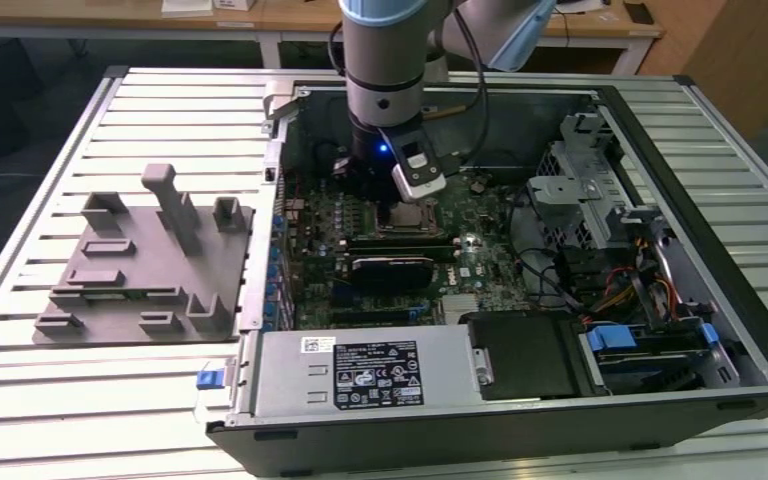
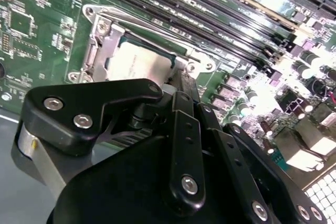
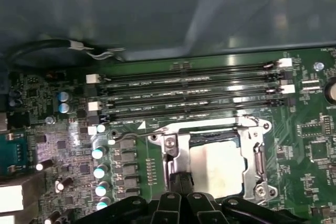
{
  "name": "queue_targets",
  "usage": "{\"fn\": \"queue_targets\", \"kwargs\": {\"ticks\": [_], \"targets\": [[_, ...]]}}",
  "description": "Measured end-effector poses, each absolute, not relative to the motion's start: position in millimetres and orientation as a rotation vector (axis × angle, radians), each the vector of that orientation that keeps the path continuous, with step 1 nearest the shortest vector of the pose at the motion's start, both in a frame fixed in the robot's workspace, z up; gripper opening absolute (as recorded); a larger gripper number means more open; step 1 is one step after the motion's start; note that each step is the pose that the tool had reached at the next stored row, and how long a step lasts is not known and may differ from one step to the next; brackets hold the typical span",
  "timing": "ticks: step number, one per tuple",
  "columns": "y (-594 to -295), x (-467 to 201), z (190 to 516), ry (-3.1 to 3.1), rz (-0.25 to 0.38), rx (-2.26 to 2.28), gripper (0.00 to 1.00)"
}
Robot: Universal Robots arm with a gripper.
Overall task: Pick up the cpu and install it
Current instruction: 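Close the cpu cover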
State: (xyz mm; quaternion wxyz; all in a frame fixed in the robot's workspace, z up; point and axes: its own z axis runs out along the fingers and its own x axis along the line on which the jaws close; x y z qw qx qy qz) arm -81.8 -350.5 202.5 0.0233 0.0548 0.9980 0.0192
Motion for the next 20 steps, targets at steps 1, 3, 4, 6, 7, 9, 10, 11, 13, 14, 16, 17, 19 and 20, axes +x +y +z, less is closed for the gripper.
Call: {"fn": "queue_targets", "kwargs": {"ticks": [1, 3, 4, 6, 7, 9, 10, 11, 13, 14, 16, 17, 19, 20], "targets": [[-350.4, -83.0, 202.1, 3.089, 0.06, 0.167, 0.11], [-350.4, -84.2, 201.3, 3.088, 0.061, 0.159, 0.11], [-350.5, -84.5, 200.9, 3.087, 0.062, 0.155, 0.11], [-350.5, -84.7, 200.4, 3.087, 0.062, 0.149, 0.11], [-350.5, -84.8, 200.2, 3.087, 0.062, 0.146, 0.11], [-350.5, -84.8, 199.6, 3.086, 0.062, 0.141, 0.11], [-350.5, -84.8, 199.5, 3.086, 0.062, 0.139, 0.11], [-350.5, -84.8, 199.5, 3.086, 0.062, 0.137, 0.11], [-350.5, -84.8, 199.3, 3.086, 0.062, 0.134, 0.11], [-350.3, -84.8, 199.2, 3.086, 0.062, 0.133, 0.11], [-349.4, -84.8, 199.2, 3.086, 0.062, 0.131, 0.11], [-348.4, -84.8, 199.2, 3.087, 0.062, 0.131, 0.11], [-346.6, -84.8, 199.2, 3.087, 0.062, 0.13, 0.11], [-346.0, -84.8, 199.2, 3.087, 0.062, 0.129, 0.11]]}}
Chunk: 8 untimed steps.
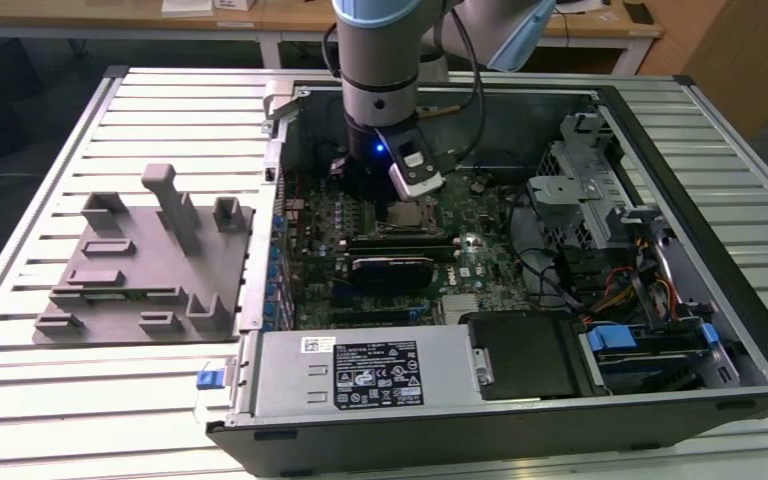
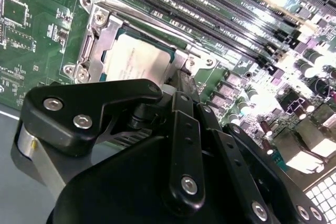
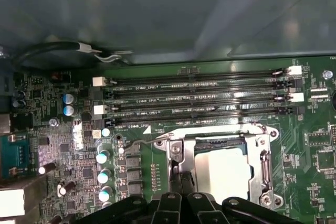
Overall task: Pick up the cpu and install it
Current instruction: 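Close the cpu cover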
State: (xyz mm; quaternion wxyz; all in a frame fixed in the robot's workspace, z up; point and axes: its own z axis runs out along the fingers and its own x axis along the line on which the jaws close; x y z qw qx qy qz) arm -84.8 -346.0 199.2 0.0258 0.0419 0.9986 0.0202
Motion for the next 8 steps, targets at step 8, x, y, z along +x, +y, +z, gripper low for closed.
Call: {"fn": "queue_targets", "kwargs": {"ticks": [8], "targets": [[-345.2, -81.5, 199.0, 3.087, 0.063, 0.127, 0.11]]}}
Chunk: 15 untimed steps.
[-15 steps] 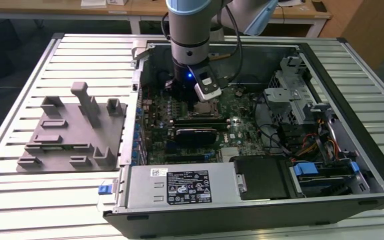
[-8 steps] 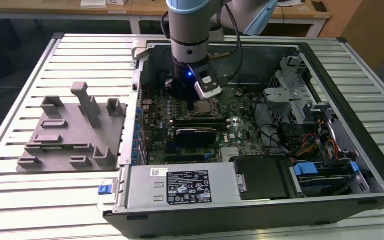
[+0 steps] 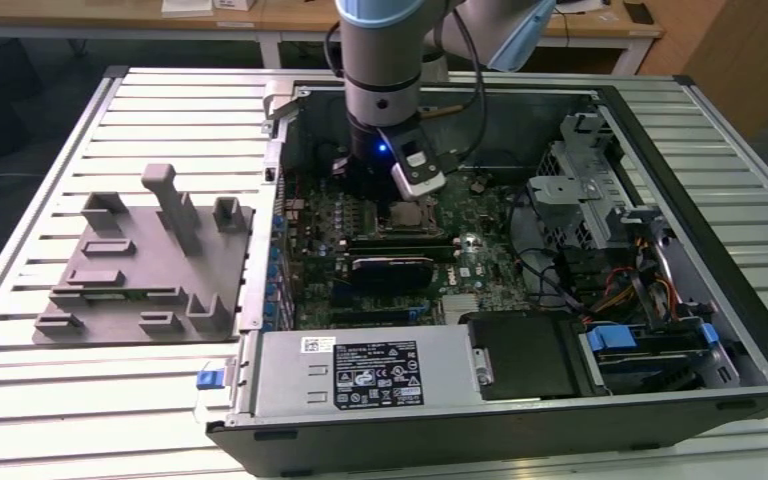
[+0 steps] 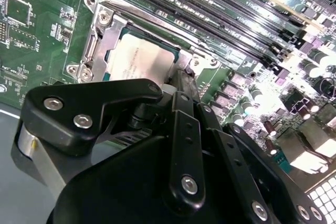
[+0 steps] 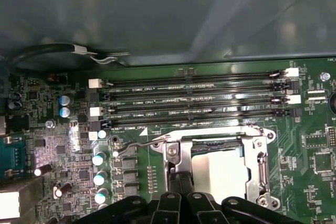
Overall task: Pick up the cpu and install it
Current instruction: 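Close the cpu cover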
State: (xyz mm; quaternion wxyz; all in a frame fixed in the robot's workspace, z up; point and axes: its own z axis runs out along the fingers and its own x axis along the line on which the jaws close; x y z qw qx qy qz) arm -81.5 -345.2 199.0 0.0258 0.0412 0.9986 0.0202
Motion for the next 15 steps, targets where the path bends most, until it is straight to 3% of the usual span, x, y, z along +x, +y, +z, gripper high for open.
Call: {"fn": "queue_targets", "kwargs": {"ticks": [15], "targets": [[-344.4, -70.4, 199.0, 3.087, 0.063, 0.127, 0.11]]}}
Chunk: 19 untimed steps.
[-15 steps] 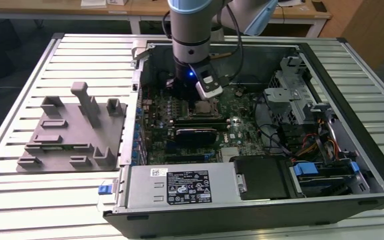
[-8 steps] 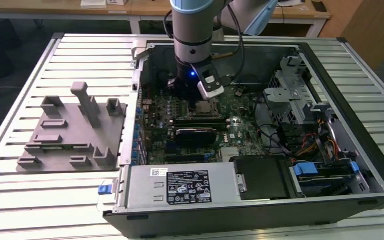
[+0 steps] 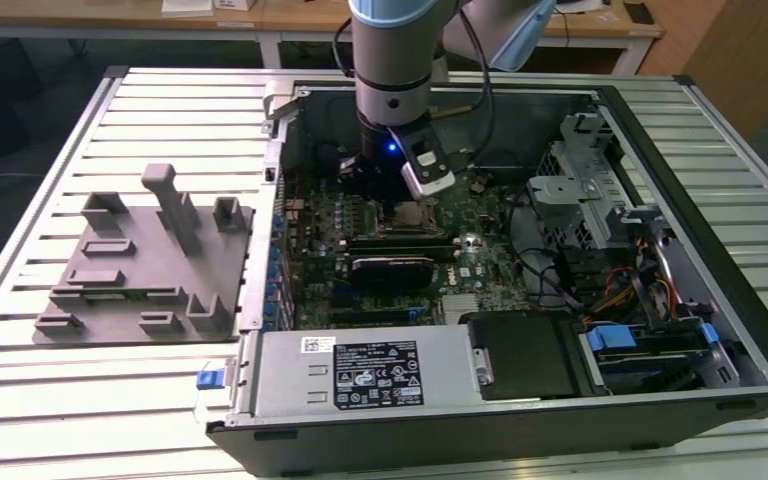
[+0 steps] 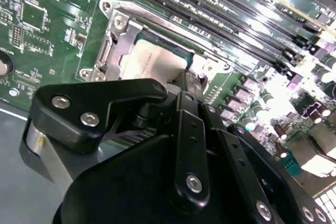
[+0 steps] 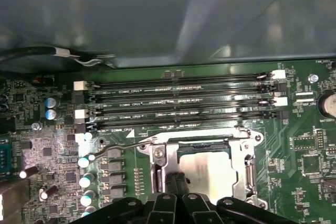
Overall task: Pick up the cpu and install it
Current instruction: 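Close the cpu cover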
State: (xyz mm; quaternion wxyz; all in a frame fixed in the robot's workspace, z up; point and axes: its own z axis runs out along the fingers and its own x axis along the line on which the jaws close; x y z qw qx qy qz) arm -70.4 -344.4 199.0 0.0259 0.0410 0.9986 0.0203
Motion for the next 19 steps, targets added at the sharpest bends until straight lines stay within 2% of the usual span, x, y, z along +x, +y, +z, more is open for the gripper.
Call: {"fn": "queue_targets", "kwargs": {"ticks": [7, 19], "targets": [[-344.4, -70.1, 201.5, 3.087, 0.062, 0.127, 0.11], [-344.4, -70.1, 227.5, 3.087, 0.062, 0.127, 0.11]]}}
